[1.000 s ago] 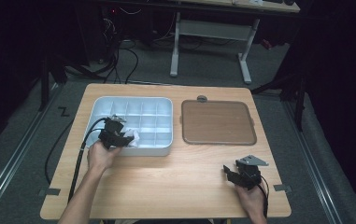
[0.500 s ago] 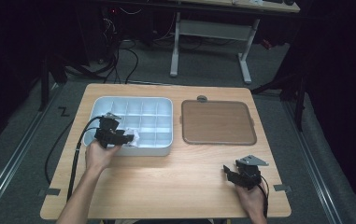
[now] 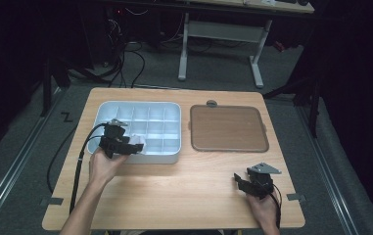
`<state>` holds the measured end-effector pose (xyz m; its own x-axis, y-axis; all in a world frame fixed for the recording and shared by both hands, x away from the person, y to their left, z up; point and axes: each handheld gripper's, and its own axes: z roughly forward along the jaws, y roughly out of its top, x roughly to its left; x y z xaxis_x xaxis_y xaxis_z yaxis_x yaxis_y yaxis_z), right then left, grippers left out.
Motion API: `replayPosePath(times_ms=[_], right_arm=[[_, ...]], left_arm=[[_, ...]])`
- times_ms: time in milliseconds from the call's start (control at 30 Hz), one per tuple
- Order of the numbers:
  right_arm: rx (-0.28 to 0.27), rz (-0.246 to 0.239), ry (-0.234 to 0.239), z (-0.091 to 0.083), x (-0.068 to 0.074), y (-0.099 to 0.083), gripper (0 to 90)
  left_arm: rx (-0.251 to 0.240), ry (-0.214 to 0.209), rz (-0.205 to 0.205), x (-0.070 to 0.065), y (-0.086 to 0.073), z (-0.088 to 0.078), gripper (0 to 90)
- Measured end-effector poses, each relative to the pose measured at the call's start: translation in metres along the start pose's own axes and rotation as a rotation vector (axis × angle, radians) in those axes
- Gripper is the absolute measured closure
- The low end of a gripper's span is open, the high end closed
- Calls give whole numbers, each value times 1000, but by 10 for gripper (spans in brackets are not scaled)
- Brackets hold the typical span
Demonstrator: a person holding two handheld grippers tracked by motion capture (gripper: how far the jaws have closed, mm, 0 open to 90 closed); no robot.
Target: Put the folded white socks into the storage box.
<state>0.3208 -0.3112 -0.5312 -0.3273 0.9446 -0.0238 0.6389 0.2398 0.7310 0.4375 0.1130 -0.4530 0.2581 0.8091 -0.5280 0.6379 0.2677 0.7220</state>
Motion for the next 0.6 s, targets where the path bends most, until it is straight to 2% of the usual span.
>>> replayPosePath(times_ms=[233,433,600], right_arm=[[0,0,0,0,0,0,406],[1,3,0,0,0,0,406],[0,0,0,0,0,0,406]], left_arm=[[2,-2,11,-6,-4,0,289],[16,22,24,-5,-7,7,295],[15,50,54,-4,-10,12,493]])
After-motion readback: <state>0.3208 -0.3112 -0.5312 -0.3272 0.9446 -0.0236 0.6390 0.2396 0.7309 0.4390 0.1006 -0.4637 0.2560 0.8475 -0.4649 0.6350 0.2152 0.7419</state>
